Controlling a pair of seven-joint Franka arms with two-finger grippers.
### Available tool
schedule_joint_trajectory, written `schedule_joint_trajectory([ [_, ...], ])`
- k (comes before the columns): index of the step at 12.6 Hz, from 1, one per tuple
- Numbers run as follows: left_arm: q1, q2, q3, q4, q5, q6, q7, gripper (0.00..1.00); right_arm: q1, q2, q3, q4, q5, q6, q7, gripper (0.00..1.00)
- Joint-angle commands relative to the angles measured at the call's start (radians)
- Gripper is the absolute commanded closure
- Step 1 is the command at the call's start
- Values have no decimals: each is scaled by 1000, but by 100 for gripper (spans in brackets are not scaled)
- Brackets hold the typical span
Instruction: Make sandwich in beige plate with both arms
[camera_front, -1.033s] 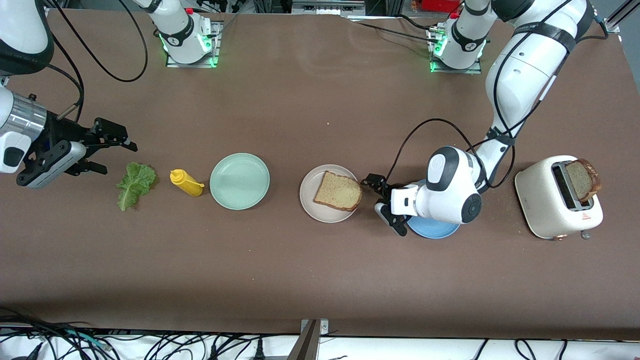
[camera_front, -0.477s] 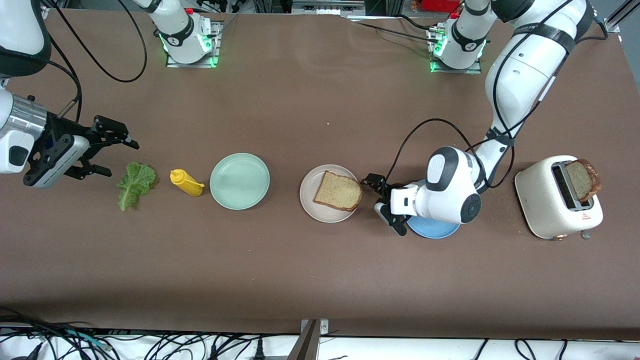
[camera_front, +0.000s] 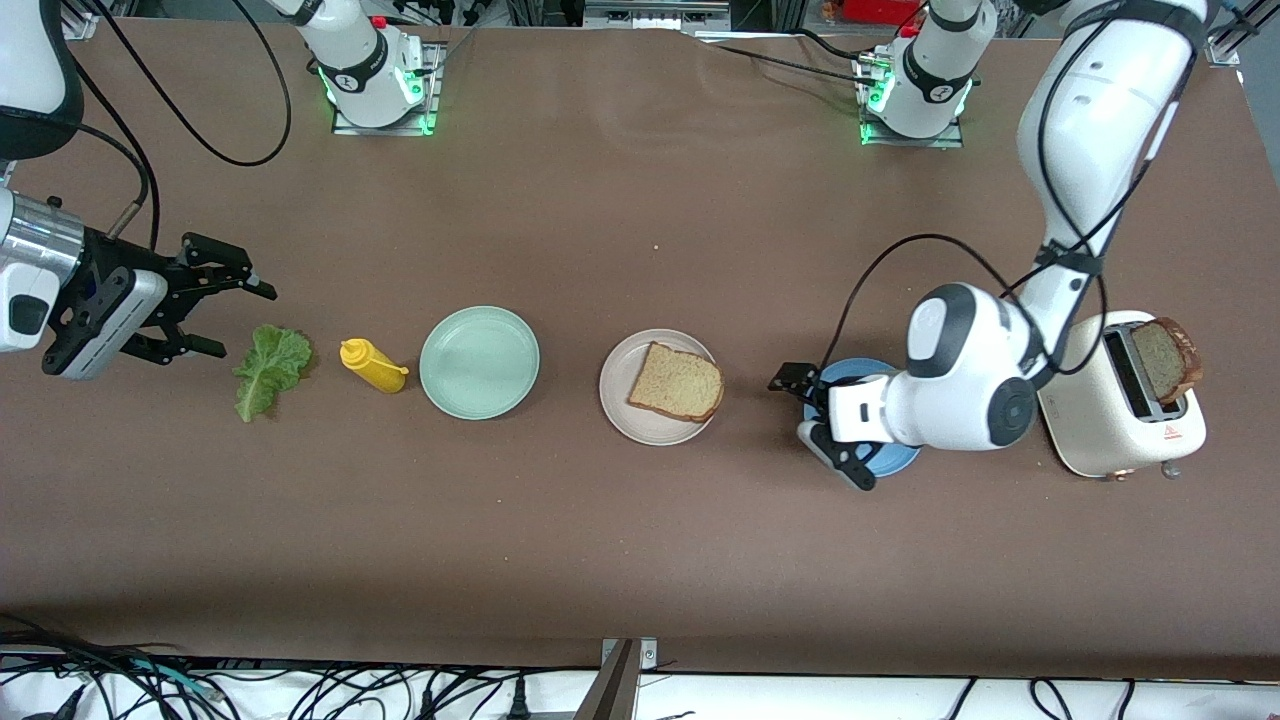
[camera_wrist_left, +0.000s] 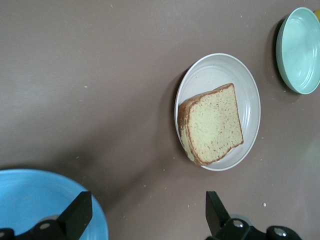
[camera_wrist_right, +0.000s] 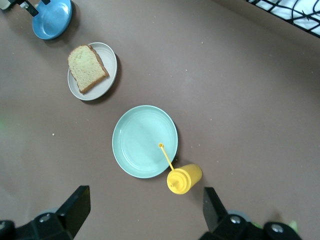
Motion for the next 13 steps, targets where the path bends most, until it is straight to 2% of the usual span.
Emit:
schedule_joint_trajectory([
  [1,-13,-28,7,-24,30,2,-29,0,-10,10,-1,-2,49,-10,-49,0],
  [4,25,-91,12,-24,38,-46,-38,0,-22,21,-1,-4,133,-23,-113,0],
  [7,47,-169,22,-24,56,-147,-118,0,-56,59,-1,-4,243,-51,-231,0],
  [10,44,-269,23,-22,208,-240,-245,0,-101,104,-1,-4,336,-94,-349,0],
  [13,44,-341,26,-21,314,-323,-258,0,-145,176,-1,-4,446,-146,-506,0],
])
